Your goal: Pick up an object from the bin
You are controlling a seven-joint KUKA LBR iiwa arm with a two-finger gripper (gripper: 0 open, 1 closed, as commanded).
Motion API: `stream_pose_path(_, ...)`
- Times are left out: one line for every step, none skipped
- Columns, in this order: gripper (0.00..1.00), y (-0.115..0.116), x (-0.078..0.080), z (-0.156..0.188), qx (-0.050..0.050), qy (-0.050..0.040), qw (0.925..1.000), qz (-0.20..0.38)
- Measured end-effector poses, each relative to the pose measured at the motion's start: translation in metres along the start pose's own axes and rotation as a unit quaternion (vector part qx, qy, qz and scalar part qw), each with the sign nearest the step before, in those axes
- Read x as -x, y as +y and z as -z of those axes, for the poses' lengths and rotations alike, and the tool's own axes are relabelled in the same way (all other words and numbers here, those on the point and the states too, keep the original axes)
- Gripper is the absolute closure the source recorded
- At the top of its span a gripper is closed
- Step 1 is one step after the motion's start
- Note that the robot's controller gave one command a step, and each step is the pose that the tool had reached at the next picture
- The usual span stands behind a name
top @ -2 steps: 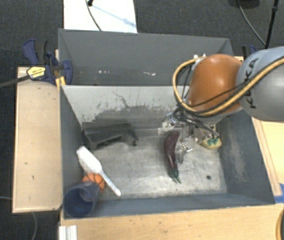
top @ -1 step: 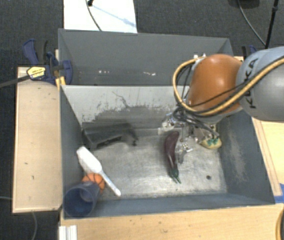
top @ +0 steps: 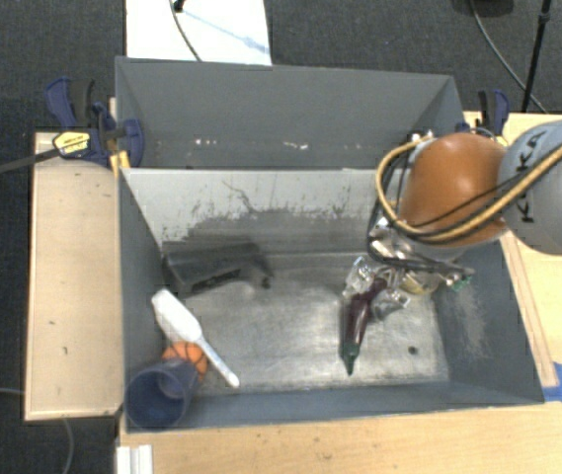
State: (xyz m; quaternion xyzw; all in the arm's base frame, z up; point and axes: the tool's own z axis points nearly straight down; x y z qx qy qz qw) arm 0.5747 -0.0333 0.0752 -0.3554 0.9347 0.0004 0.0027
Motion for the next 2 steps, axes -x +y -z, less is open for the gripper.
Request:
stream_pose_path(1.00, 0.000, 0.000, 0.000, 0.000, 0.0001, 1.0000, -0.001)
stream_pose_path(1.00, 0.023, 0.008, 0.145, 0.000, 0.0008, 1.0000, 0.001)
